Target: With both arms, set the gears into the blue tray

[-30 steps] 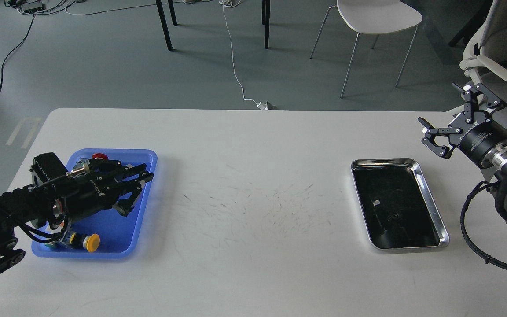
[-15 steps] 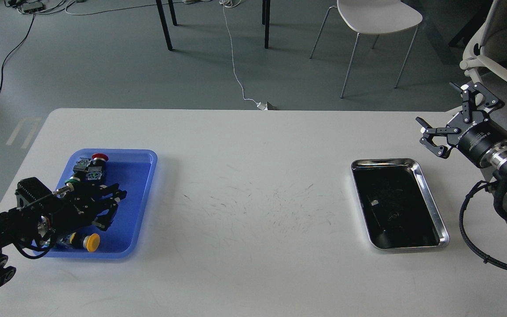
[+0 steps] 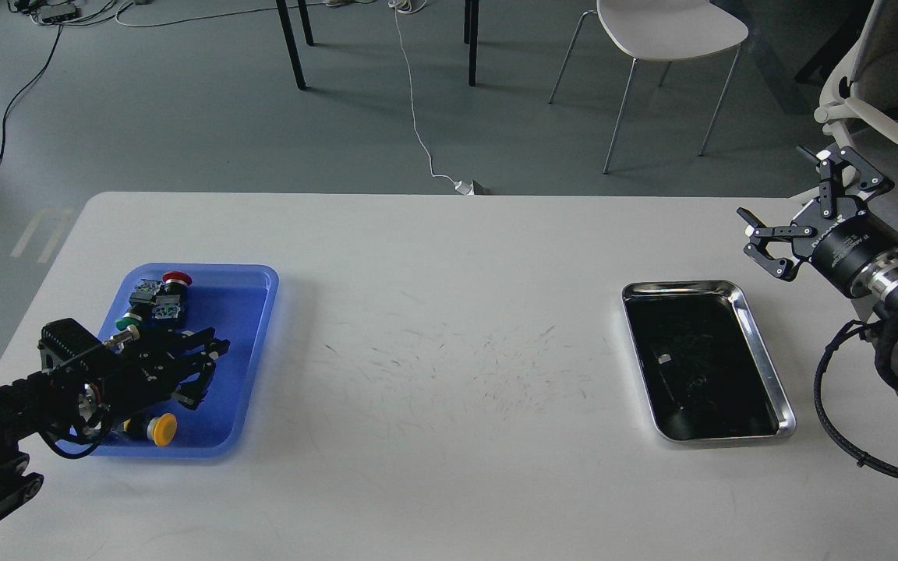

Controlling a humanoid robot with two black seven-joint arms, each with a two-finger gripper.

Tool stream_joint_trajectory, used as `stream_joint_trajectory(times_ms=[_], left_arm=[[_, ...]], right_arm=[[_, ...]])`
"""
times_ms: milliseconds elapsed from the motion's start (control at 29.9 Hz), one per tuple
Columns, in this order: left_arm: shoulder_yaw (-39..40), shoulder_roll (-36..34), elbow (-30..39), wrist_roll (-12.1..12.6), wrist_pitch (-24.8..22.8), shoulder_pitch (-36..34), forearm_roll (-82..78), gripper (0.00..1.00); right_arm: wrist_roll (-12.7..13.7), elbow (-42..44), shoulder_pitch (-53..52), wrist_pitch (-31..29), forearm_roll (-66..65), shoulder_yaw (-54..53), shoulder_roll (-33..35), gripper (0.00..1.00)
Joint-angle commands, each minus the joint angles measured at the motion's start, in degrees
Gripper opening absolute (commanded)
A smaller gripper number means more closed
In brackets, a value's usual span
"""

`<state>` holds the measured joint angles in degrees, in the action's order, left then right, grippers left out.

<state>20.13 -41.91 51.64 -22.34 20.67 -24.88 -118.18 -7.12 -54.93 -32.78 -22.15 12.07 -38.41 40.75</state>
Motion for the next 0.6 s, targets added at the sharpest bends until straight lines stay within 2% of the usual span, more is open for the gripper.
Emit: stream_joint_trajectory(times_ms=[0, 234, 435, 569], left_arm=[[0.0, 0.2, -0.1, 0.0, 0.5, -0.1, 1.2, 0.44], [0.1, -0.1, 0.0, 0.0, 0.6, -0.5, 1.9, 0.59], [1.1, -0.8, 1.2, 0.1, 1.0, -1.3, 3.8, 0.65], [1.0, -2.8, 3.7, 0.2, 1.8, -5.1, 7.5, 0.70]], right_arm=[[0.0, 0.0, 0.0, 0.0, 0.0, 0.0, -0.1, 0.96], [0.0, 0.0, -0.1, 0.0, 0.1, 0.0, -0.1, 0.96], [0.0, -0.1, -0.2, 0.0, 0.1, -0.1, -0.6, 0.96], [0.0, -0.1, -0.3, 0.0, 0.1, -0.4, -0.5, 0.96]])
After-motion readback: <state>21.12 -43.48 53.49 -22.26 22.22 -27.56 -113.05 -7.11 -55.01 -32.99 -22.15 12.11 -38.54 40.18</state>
